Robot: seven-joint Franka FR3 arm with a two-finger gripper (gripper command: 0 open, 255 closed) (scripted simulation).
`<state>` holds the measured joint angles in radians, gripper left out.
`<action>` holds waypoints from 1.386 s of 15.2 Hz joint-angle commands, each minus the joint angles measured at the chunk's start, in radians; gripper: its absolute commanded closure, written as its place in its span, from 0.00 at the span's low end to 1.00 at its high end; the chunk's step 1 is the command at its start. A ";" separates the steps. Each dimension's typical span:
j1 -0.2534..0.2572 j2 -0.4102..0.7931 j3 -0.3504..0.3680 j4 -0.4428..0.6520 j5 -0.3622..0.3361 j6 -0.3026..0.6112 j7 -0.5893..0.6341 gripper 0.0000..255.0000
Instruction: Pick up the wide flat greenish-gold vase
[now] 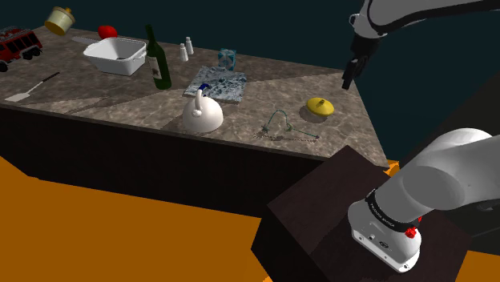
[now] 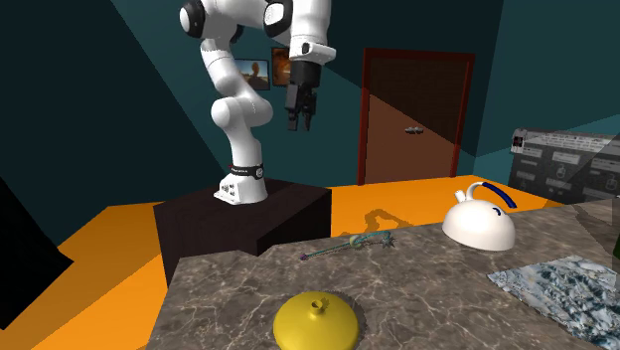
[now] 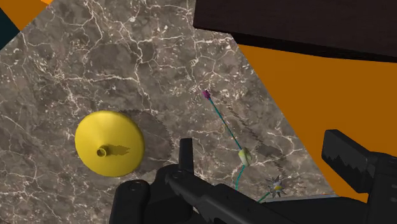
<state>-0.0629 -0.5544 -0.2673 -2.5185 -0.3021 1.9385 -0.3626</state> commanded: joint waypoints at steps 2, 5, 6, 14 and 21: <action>-0.007 0.092 -0.065 0.007 -0.011 0.107 -0.063 0.00; -0.004 0.200 -0.125 0.036 0.000 0.203 -0.131 0.00; -0.002 0.238 -0.144 0.048 0.010 0.234 -0.156 0.00; 0.005 0.579 -0.256 0.199 0.208 0.438 -0.420 0.00; -0.097 0.889 -0.209 0.411 0.468 0.509 -0.678 0.00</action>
<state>-0.1413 0.2987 -0.4856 -2.1287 0.1328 2.4360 -1.0050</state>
